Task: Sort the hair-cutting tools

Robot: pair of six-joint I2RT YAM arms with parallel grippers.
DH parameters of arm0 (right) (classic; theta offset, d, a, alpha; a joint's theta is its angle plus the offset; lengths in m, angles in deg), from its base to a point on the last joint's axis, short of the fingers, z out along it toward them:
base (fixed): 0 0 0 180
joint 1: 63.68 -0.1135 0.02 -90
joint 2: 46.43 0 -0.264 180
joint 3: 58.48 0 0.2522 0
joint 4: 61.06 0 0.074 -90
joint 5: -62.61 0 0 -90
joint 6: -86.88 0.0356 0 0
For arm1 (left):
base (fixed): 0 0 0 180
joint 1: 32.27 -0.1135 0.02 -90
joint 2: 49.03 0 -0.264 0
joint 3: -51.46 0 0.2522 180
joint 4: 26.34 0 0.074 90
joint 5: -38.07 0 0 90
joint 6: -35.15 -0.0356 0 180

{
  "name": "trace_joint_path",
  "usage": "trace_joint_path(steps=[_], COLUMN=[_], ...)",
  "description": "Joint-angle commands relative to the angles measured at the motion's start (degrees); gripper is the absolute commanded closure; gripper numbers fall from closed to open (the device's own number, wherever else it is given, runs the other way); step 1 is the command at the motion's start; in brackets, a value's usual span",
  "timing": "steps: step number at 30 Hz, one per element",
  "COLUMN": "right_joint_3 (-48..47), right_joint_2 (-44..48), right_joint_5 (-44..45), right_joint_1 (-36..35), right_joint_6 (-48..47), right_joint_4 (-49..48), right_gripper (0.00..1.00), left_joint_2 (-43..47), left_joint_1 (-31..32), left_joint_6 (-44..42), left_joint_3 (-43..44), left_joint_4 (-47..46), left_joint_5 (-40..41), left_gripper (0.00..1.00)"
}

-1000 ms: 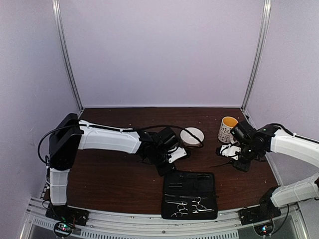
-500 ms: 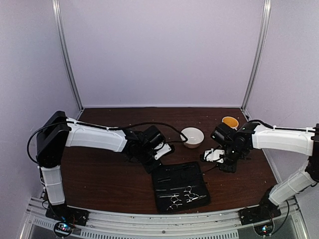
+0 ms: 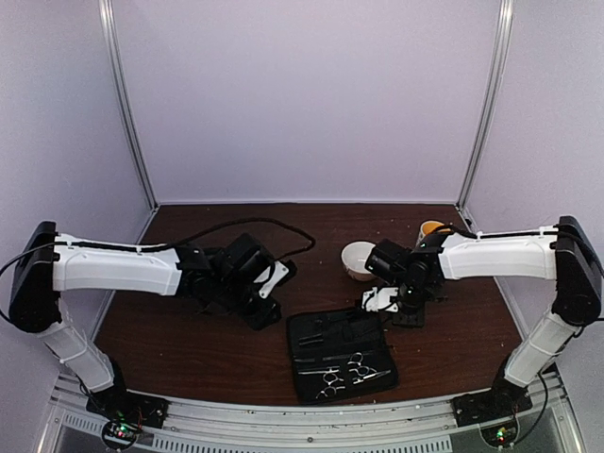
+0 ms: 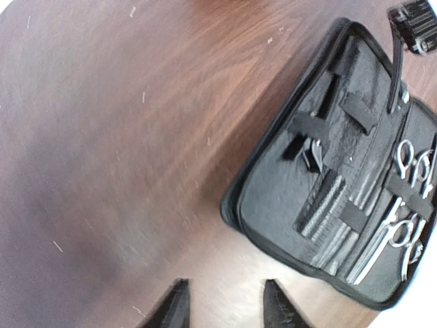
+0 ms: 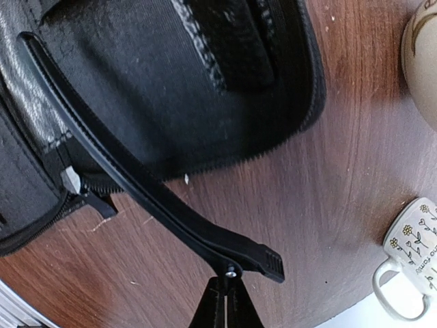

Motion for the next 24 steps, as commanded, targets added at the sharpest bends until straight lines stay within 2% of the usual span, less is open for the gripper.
trace_joint_path(steps=[1, 6, 10, 16, 24], right_joint_3=[-2.7, -4.6, -5.2, -6.3, -8.6], right_joint_2=[-2.9, -5.0, -6.5, -8.9, -10.3], right_joint_5=[5.3, 6.4, 7.3, 8.3, 4.3], right_joint_1=[-1.5, -1.9, -2.1, -4.0, -6.4], right_joint_6=[2.4, 3.8, 4.6, 5.5, 7.0], right_joint_4=[1.5, 2.1, 2.0, 2.5, 3.7], right_gripper=[1.00, 1.00, 1.00, 1.00, 1.00], left_joint_2=[1.9, 2.7, 1.2, -1.6, -4.4], left_joint_1=[-0.3, -0.3, -0.3, -0.2, 1.8], left_joint_6=[11.9, 22.0, 24.9, 27.6, 27.9], left_joint_3=[-7.7, -14.7, -16.1, -16.2, -15.5], left_joint_4=[-2.4, -11.4, -16.5, -21.4, -23.1], left_joint_5=[-5.8, -12.5, -15.5, -18.7, -19.3], left_gripper=[0.71, 0.86, 0.93, 0.98, 0.99])
